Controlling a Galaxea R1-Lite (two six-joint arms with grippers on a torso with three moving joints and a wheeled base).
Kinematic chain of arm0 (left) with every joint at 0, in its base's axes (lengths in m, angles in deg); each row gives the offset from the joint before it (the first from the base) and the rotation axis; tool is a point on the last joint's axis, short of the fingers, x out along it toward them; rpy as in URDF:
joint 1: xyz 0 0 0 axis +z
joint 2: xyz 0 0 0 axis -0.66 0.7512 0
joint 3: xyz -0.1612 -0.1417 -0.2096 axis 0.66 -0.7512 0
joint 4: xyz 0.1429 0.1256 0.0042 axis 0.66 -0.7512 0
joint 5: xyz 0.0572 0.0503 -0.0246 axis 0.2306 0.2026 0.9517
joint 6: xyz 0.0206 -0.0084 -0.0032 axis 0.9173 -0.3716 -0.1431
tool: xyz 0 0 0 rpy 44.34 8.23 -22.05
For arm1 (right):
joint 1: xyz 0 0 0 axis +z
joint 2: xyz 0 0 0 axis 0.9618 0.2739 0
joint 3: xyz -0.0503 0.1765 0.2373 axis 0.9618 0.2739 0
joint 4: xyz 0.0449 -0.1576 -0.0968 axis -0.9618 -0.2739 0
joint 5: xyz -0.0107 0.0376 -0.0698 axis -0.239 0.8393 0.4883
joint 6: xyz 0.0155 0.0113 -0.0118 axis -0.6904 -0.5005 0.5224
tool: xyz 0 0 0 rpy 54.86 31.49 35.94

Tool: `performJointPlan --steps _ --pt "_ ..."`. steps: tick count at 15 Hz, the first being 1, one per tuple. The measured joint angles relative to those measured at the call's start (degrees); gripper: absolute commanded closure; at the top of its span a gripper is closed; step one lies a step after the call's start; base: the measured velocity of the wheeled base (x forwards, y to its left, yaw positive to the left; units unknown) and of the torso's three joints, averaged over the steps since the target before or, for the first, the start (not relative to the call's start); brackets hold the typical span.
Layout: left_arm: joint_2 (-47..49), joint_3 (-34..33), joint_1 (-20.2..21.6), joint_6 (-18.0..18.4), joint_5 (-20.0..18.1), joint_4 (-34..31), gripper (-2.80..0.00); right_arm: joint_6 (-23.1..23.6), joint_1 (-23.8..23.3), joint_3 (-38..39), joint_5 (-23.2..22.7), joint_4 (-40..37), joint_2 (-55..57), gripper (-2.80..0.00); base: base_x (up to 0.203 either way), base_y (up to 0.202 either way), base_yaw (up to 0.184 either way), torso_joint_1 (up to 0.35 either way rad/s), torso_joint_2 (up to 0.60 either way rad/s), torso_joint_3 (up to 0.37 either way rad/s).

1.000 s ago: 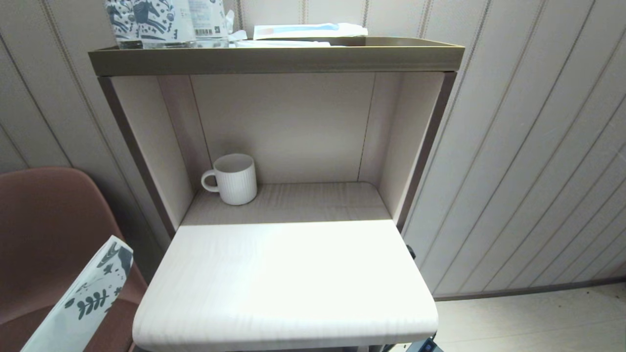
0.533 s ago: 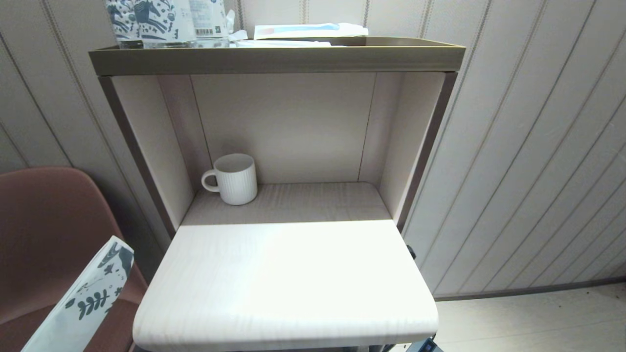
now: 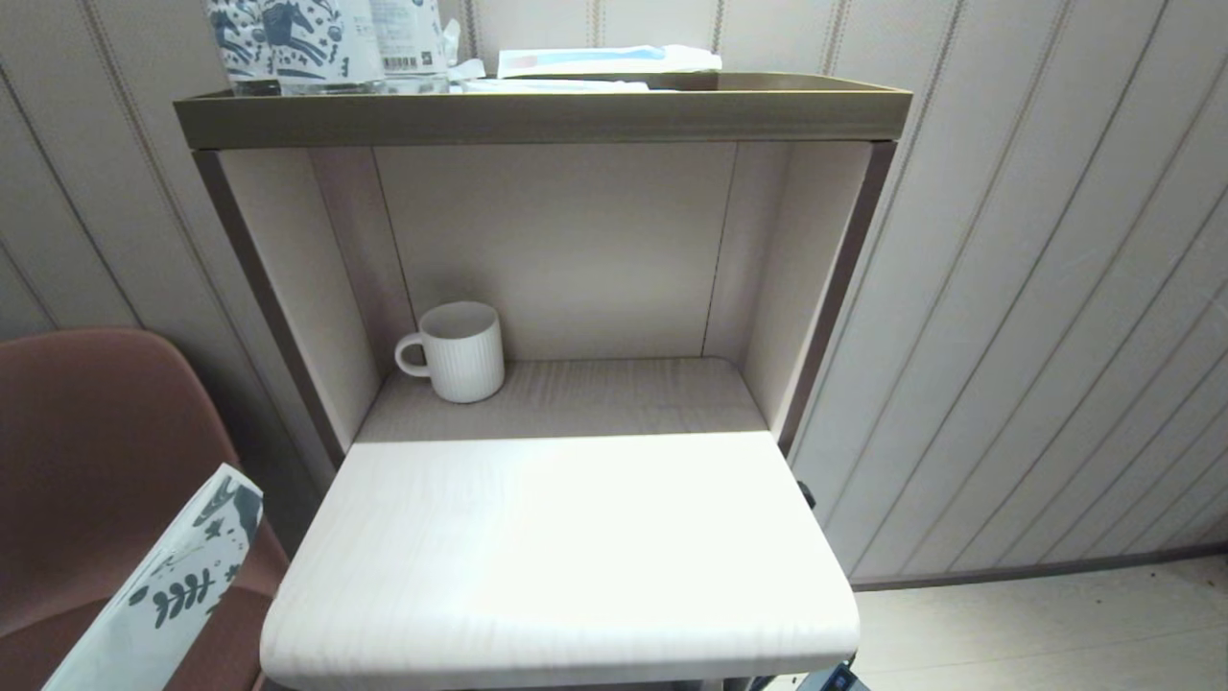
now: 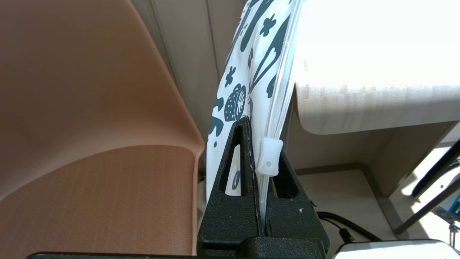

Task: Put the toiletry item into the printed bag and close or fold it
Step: Place the comb into the storage bag

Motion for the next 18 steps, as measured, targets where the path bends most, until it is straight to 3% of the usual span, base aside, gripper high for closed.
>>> performJointPlan --steps 2,7,11,14,18 --pt "0.0 0.0 0.0 0.0 0.0 0.0 0.0 0.0 0.6 -0.5 0.0 -7.5 -5.8 0.0 0.0 0.0 0.0 0.0 0.0 0.0" --pt "0.0 0.0 0.0 0.0 0.0 0.0 0.0 0.0 2.6 3.9 0.0 -15.1 -21.1 0.0 0.0 0.0 0.0 0.0 0.0 0.0" --pt "0.0 0.0 0.0 0.0 0.0 0.0 0.0 0.0 3.2 5.6 0.0 -31.6 -28.3 0.0 0.0 0.0 0.0 0.0 0.0 0.0" --pt "0.0 0.0 0.0 0.0 0.0 0.0 0.0 0.0 1.8 1.2 0.0 -40.0 -34.3 0.0 0.0 0.0 0.0 0.0 0.0 0.0" --pt "0.0 0.0 0.0 0.0 0.0 0.0 0.0 0.0 1.3 -6.1 0.0 -39.8 -41.0 0.0 0.0 0.0 0.0 0.0 0.0 0.0"
